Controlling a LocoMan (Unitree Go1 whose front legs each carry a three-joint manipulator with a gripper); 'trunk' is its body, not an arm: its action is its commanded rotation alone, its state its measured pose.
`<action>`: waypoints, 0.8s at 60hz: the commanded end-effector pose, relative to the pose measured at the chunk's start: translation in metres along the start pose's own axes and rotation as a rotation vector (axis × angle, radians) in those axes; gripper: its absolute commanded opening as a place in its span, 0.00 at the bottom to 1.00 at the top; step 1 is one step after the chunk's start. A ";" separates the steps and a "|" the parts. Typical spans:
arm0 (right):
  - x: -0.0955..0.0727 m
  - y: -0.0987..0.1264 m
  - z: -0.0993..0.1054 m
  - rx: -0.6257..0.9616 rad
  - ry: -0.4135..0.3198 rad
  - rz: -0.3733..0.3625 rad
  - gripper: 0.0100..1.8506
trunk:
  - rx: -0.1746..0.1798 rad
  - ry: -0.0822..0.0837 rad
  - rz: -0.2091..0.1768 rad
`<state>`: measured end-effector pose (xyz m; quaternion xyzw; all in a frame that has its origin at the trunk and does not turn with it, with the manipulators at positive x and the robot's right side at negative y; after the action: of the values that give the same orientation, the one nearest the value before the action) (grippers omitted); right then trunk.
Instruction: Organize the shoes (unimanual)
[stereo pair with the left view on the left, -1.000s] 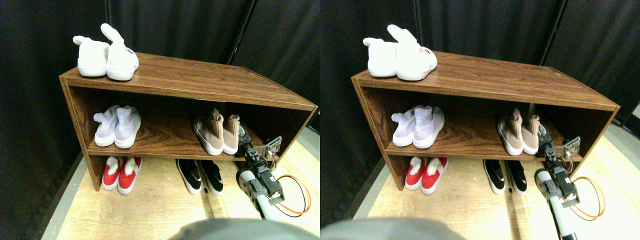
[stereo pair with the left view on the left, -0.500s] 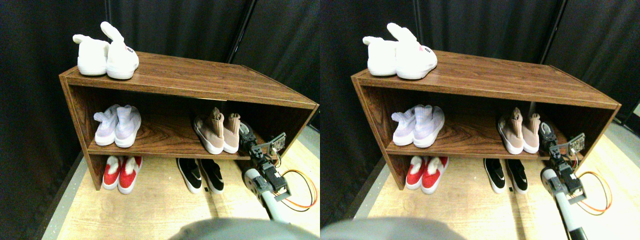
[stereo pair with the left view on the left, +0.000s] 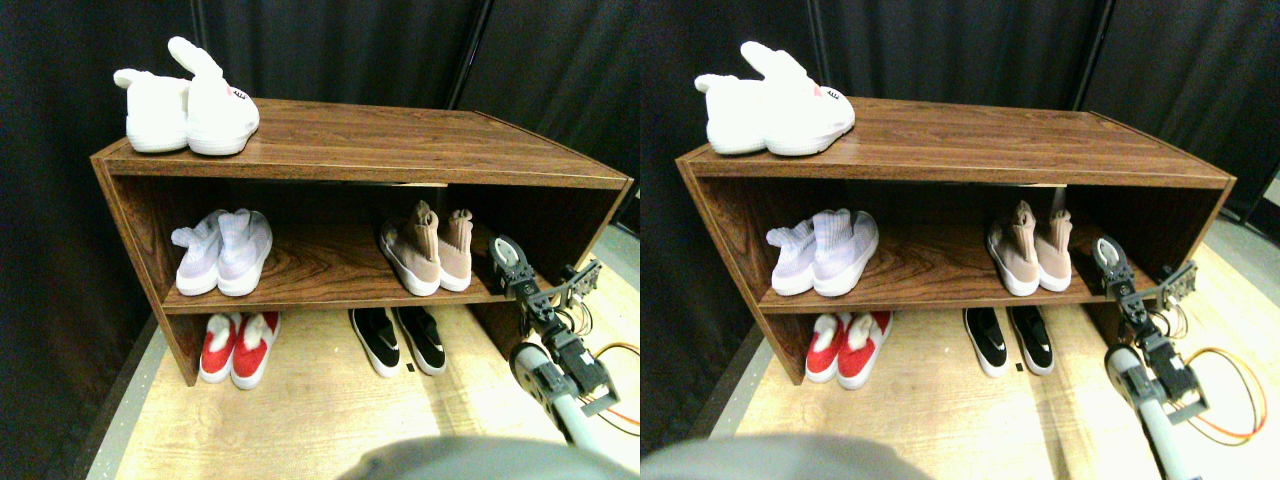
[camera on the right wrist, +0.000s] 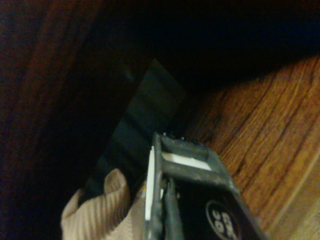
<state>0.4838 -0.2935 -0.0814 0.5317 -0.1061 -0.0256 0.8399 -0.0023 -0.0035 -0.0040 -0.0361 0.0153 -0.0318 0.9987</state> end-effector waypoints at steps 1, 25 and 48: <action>-0.013 0.018 0.004 0.003 0.002 0.112 0.03 | -0.008 0.006 -0.002; -0.076 0.032 0.023 0.009 0.074 0.253 0.03 | -0.005 0.023 -0.015; -0.105 -0.001 0.004 0.075 0.146 0.224 0.03 | -0.007 0.077 -0.001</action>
<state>0.3813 -0.2835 -0.0958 0.5363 -0.0930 0.1020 0.8327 -0.0045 -0.0059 -0.0042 -0.0253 0.0325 -0.0396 0.9984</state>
